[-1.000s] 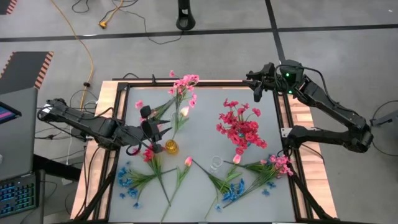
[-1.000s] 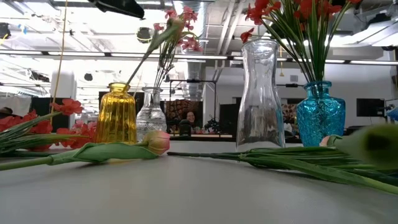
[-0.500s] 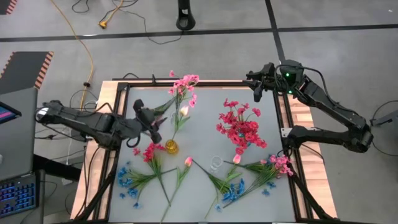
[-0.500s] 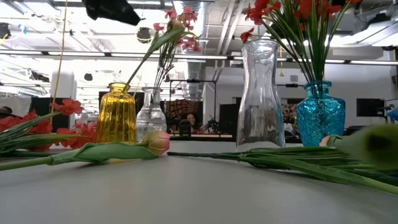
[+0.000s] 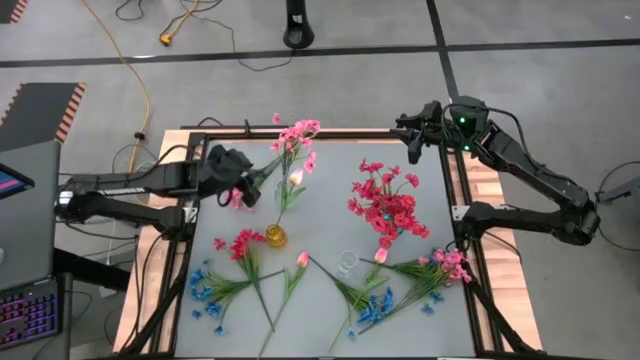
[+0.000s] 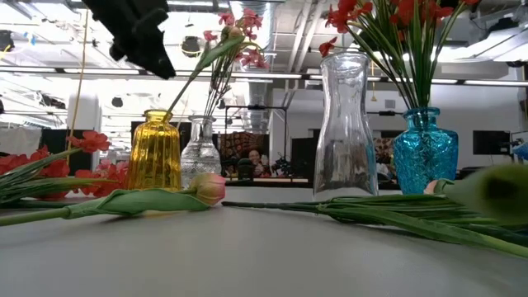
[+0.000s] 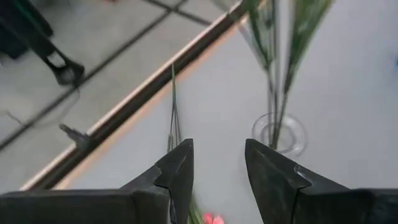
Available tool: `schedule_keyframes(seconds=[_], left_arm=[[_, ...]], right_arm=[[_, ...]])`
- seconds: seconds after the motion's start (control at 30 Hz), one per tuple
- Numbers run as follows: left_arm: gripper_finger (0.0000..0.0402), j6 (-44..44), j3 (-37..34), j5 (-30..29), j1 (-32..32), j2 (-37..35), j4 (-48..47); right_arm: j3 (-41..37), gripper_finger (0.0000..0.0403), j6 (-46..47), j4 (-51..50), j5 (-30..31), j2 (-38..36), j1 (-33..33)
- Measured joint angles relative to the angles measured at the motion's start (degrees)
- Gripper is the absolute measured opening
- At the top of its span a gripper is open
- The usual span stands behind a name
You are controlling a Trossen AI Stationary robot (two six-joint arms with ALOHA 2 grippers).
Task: Sort flowers into vase by color
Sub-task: Put the top pink flowers into the top transparent vase
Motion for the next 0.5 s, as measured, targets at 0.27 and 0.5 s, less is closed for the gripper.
schedule_keyframes(seconds=[0.27, 0.5], left_arm=[[0.0179, 4.3, 0.0, 10.8, 10.9, 4.9, -0.2], [0.0205, 6.2, 0.0, 12.8, 17.3, 11.6, -0.3]], right_arm=[[0.0, 0.0203, 0.0, 0.0, 0.0, 0.0, 0.0], [0.0, 0.0203, 0.0, 0.0, 0.0, 0.0, 0.0]])
